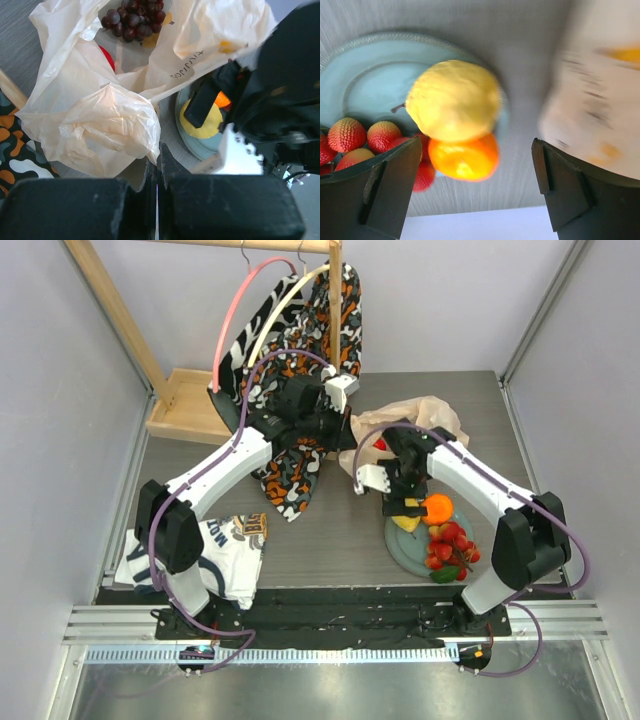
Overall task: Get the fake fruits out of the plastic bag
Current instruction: Place the fake fruit on the plate, then take out the fake fruit from the plastic bag.
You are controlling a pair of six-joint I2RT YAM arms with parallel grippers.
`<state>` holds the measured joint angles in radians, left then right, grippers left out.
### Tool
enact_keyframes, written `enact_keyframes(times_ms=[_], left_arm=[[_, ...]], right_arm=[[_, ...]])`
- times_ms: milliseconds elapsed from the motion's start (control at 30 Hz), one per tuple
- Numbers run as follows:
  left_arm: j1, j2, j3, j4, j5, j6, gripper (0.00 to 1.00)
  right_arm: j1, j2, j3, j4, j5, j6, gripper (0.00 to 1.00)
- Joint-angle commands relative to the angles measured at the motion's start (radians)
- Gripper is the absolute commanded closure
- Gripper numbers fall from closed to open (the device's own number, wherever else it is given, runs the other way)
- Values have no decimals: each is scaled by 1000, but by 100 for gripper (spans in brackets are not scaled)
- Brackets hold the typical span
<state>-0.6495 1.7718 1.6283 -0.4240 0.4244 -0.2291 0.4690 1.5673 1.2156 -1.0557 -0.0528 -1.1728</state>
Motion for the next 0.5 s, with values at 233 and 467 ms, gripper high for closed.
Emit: enact_keyframes(times_ms=[233, 467], left_arm=[[7, -29, -10, -16, 34, 95, 100], [7, -63, 1, -65, 63, 154, 100]], right_arm=[[-66, -116, 385, 234, -239, 459, 1], [-64, 123, 341, 413, -33, 605, 43]])
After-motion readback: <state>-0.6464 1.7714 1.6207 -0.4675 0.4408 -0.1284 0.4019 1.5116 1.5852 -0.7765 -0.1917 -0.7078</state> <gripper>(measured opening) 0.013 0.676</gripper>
